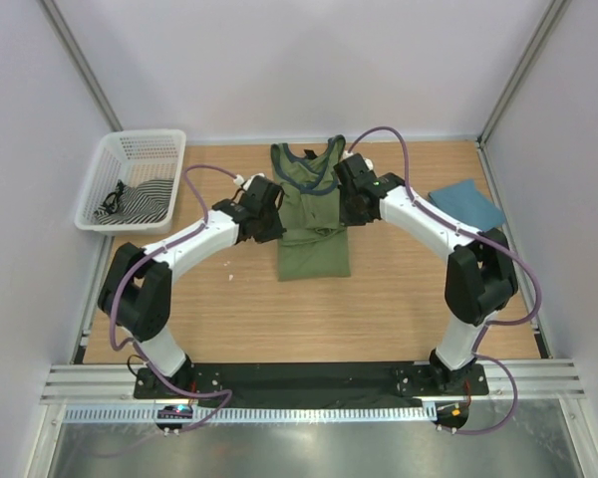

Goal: Fold and stack the tank tops
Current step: Fold the tank top

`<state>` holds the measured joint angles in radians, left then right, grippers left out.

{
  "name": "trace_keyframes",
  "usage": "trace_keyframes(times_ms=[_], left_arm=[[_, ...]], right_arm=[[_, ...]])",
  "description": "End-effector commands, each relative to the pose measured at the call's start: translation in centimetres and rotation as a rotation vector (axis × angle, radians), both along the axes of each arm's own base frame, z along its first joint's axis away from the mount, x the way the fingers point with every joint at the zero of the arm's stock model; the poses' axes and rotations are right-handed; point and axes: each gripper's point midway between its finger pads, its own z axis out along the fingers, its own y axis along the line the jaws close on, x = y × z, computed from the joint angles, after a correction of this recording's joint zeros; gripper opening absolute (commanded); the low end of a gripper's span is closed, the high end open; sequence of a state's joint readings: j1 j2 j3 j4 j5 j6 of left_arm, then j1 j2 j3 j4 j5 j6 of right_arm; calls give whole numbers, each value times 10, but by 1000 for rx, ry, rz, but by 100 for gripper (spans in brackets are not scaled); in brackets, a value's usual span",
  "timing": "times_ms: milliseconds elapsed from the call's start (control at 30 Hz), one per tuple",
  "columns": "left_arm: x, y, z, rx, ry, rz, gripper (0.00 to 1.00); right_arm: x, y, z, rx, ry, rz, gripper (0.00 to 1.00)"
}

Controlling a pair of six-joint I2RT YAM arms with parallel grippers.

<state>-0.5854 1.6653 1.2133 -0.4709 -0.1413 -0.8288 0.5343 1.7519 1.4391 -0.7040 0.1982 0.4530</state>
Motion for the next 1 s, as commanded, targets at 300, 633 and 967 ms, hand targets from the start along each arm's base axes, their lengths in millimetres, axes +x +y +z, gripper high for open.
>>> trace_keyframes(times_ms=[300, 633, 967], left_arm=[[45, -13, 29, -58, -73, -20, 0], [63, -6, 24, -71, -59, 12, 0], [84, -9, 1, -67, -38, 29, 1]], right_arm=[[35, 8, 22, 34, -59, 20, 1], [54, 11, 20, 51, -57, 21, 1], [80, 14, 1, 61, -38, 0, 9]])
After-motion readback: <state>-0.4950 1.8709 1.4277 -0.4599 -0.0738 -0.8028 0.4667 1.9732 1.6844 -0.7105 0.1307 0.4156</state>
